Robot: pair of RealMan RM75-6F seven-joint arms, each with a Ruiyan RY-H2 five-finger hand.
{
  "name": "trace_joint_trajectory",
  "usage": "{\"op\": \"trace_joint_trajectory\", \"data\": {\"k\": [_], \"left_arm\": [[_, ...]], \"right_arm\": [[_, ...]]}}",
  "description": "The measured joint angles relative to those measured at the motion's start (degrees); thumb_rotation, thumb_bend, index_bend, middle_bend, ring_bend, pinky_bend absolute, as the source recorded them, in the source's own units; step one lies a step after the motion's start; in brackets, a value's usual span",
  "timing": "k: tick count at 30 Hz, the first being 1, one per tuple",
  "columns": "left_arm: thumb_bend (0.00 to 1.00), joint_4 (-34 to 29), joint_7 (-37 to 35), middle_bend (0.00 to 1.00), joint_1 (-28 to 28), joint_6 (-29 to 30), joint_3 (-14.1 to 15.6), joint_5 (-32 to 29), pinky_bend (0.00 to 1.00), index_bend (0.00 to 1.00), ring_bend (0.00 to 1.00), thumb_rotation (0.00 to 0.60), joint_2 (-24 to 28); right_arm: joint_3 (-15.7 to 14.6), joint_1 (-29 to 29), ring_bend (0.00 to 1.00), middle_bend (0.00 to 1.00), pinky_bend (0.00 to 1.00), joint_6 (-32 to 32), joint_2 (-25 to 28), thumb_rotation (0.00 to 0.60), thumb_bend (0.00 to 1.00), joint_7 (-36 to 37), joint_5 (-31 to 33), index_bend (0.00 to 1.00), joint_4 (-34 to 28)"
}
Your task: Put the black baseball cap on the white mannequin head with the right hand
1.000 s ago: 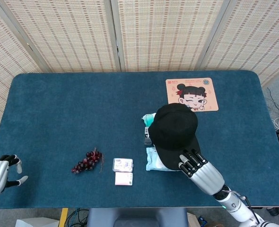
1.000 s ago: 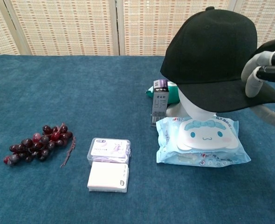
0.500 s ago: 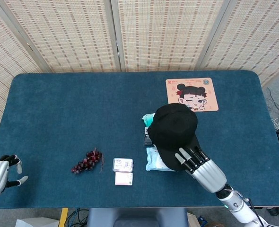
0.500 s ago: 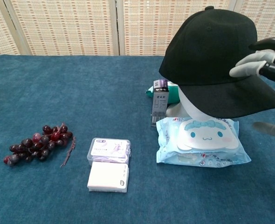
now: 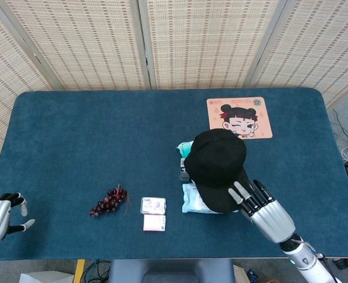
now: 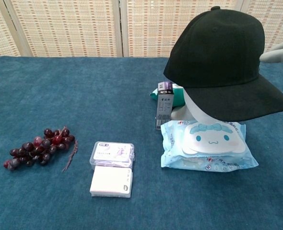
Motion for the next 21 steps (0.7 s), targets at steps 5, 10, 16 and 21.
{"op": "trace_joint_trajectory", "data": {"k": [5,10,16,21], "left_arm": [[0.01,0.2,0.2,0.48,0.0,-0.1,0.1,-0.1,0.52,0.67,0.36,0.6,-0.2],[0.01,0.1,0.1,0.48,0.0,0.1,0.0,0.0,0.52,0.67,0.37,0.6,-0.1],[0.01,0.3,-0.5,0.48,0.1,0.6,0.0,0.8,0.52,0.6,0.36,0.6,-0.3],[0.01,2.2,-3.5,0.47,0.2,3.6,-0.3,3.8,0.52,0.54,0.35,0.6,-1.3]], "right_arm": [[0.4,-1.9,0.1,0.22,0.26,-2.1,3.1,0.6,0.0,-2.3,4.1,0.19,-5.2],[1.0,-4.3,0.09,0.22,0.23,-4.7,6.3,0.6,0.0,-6.5,9.4,0.19,-12.3],[2.5,-7.5,0.09,0.22,0.22,-6.2,9.0,0.6,0.0,-8.5,16.6,0.19,-18.8],[4.6,-9.2,0.09,0.22,0.22,-5.6,8.4,0.6,0.0,-4.5,21.1,0.19,-18.9]]}}
